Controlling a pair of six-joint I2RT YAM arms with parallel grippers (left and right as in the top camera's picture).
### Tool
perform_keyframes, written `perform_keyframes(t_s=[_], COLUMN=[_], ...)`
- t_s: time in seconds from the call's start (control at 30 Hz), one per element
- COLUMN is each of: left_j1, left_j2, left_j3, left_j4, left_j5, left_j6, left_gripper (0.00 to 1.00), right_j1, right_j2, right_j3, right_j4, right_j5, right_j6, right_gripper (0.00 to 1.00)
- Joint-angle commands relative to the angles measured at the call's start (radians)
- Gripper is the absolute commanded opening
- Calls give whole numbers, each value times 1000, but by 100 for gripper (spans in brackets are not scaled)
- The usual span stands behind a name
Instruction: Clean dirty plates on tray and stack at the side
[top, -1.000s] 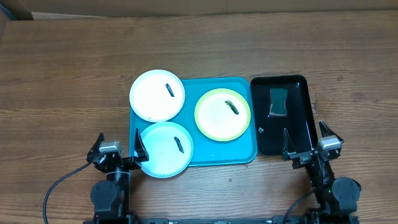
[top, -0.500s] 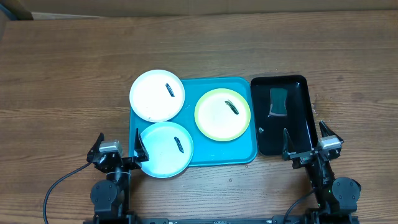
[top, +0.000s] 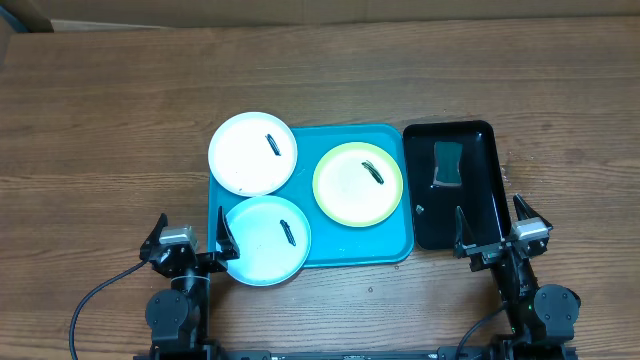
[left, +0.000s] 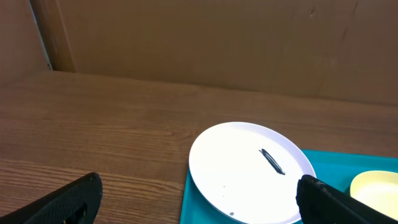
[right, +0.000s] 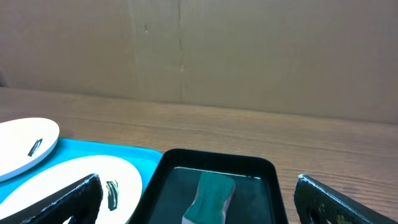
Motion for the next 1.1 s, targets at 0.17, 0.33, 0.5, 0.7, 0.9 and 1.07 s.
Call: perform_keyframes(t_s=[0.17, 0.33, 0.5, 0.7, 0.9, 1.07], left_j1=[4, 4, 4, 4, 4, -2], left_j2=[-9, 40, 257, 701, 1066, 1243], left_j3=[53, 279, 589, 1081, 1433, 1478], left_j4=[20, -223, -382, -732, -968, -986], left_j5=[242, 332, 451, 644, 634, 707], left_j6=[13, -38, 13, 85, 86, 1], left_gripper=[100, 100, 100, 100, 100, 54], right_j1=[0, 0, 0, 0, 0, 0], right_j2=[-10, -10, -10, -10, -10, -10], right_j3=[-10, -10, -10, -10, -10, -10], right_j4=[6, 6, 6, 6, 6, 6], right_j5=[11, 11, 11, 11, 11, 11], right_j6=[4, 4, 4, 4, 4, 4], right_gripper=[100, 100, 100, 100, 100, 100])
